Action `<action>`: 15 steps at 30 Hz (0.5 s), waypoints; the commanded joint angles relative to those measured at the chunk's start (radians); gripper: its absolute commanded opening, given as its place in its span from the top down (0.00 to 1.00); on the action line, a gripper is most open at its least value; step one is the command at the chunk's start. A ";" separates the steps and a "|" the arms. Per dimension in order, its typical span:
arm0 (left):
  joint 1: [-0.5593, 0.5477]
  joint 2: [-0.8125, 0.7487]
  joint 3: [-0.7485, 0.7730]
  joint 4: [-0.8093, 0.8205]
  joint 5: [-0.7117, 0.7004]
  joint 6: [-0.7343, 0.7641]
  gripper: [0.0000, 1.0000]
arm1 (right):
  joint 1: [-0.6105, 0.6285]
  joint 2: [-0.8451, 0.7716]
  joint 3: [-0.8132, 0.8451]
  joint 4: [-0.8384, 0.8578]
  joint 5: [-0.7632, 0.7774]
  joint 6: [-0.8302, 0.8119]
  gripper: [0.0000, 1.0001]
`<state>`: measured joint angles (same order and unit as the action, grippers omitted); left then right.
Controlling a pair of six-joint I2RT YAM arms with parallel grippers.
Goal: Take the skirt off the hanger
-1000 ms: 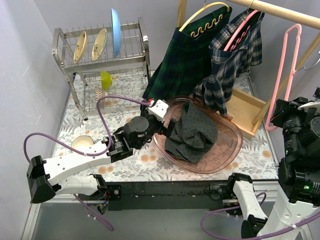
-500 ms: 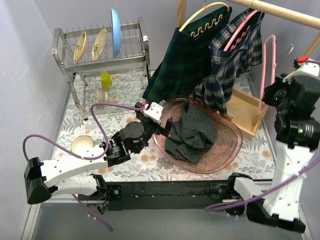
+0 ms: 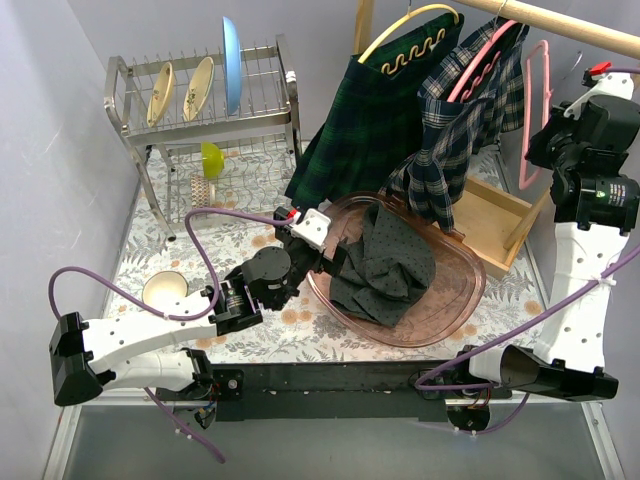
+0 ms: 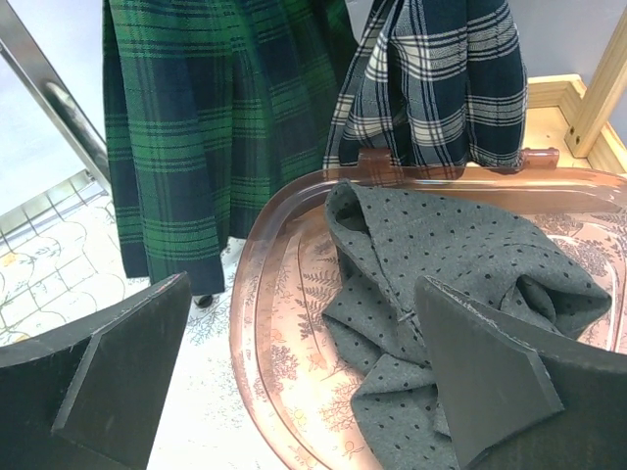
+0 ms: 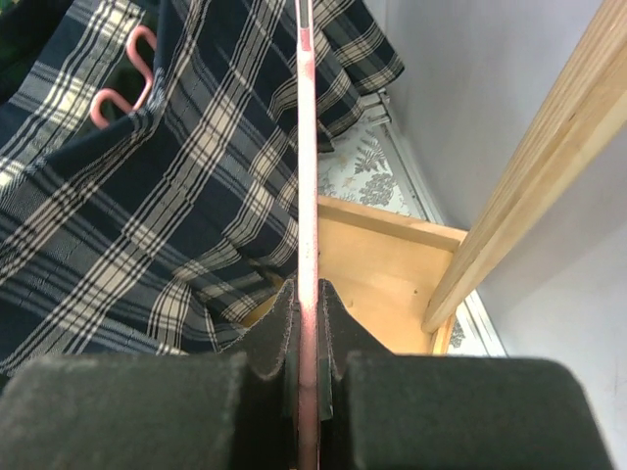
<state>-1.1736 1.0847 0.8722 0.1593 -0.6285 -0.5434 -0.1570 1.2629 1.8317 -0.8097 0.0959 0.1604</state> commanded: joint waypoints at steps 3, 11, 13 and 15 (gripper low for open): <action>-0.020 0.000 -0.002 0.016 0.001 0.008 0.02 | -0.004 0.030 0.080 0.125 0.080 -0.002 0.99; -0.040 -0.031 -0.010 0.023 -0.007 0.014 0.02 | -0.003 0.110 0.156 0.127 0.151 0.045 0.99; -0.043 -0.028 -0.010 0.025 -0.005 0.014 0.02 | -0.003 0.125 0.158 0.127 0.169 0.054 0.99; -0.050 -0.022 -0.007 0.022 -0.004 0.017 0.02 | -0.003 0.128 0.155 0.136 0.188 0.068 0.99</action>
<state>-1.2121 1.0832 0.8722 0.1600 -0.6281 -0.5385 -0.1566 1.3853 1.9350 -0.8059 0.2035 0.1883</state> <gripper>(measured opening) 0.981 0.078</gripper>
